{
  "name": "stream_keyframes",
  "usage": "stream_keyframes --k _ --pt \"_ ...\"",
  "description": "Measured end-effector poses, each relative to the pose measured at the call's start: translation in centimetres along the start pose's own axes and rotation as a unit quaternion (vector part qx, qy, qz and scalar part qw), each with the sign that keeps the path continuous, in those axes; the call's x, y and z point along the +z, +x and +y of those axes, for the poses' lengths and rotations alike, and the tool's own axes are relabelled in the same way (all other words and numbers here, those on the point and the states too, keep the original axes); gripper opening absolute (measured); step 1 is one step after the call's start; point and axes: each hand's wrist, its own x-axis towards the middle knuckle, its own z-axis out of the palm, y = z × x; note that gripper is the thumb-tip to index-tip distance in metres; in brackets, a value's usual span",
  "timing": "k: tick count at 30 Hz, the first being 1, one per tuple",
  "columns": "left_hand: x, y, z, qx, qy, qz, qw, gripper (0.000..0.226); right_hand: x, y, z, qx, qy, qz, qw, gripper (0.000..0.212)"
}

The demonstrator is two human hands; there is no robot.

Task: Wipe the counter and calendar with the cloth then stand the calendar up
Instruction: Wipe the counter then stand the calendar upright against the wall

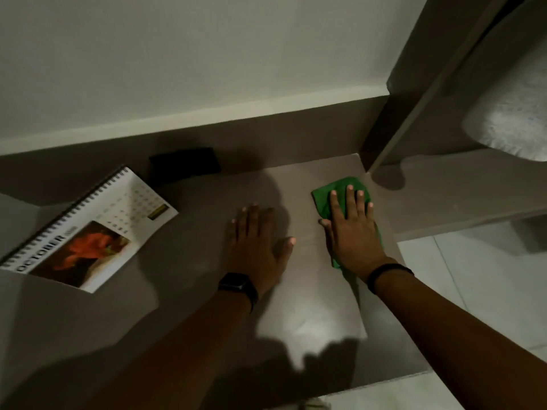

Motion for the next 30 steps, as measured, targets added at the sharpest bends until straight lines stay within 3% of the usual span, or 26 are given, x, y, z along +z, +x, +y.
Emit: stream_keyframes --k 5,10,13,15,17,19,21,24,27,30 --pt "2.5 0.0 -0.1 -0.009 0.034 0.03 0.999 0.084 2.4 0.5 0.4 -0.001 -0.044 0.05 0.998 0.077" --pt "2.4 0.1 -0.1 -0.004 0.04 0.042 0.998 0.086 2.0 0.5 0.3 -0.006 -0.046 0.035 0.998 0.079" --pt "1.2 -0.4 -0.5 -0.017 -0.005 0.03 0.999 0.089 1.2 0.1 -0.6 0.005 -0.056 0.035 0.998 0.084" --pt "0.1 -2.0 -1.4 -0.071 -0.072 0.069 0.992 0.093 0.4 -0.1 -2.6 0.0 -0.055 0.056 0.997 0.088" --pt "-1.1 -4.7 -2.9 -0.161 -0.18 0.155 0.958 0.099 -0.3 -0.2 -6.4 -0.053 -0.008 0.073 0.996 0.084" --pt "-2.1 -7.6 -5.0 -0.247 -0.272 0.259 0.893 0.104 -0.3 0.0 -11.6 -0.121 0.118 0.047 0.985 0.073" --pt "-3.5 -9.8 -7.9 -0.322 -0.322 0.347 0.82 0.105 -0.1 0.3 -17.3 -0.147 0.269 -0.017 0.952 0.059" --pt "-5.5 -11.5 -13.0 -0.405 -0.402 0.397 0.719 0.101 0.4 0.8 -24.6 -0.153 0.39 -0.083 0.904 0.052" --pt "-6.9 -12.2 -16.9 -0.408 -0.461 0.41 0.673 0.093 1.3 1.4 -29.2 -0.153 0.463 -0.15 0.86 0.053" --pt "-7.6 -12.2 -18.9 -0.367 -0.509 0.409 0.662 0.075 2.1 1.5 -31.5 -0.157 0.47 -0.151 0.855 0.062"
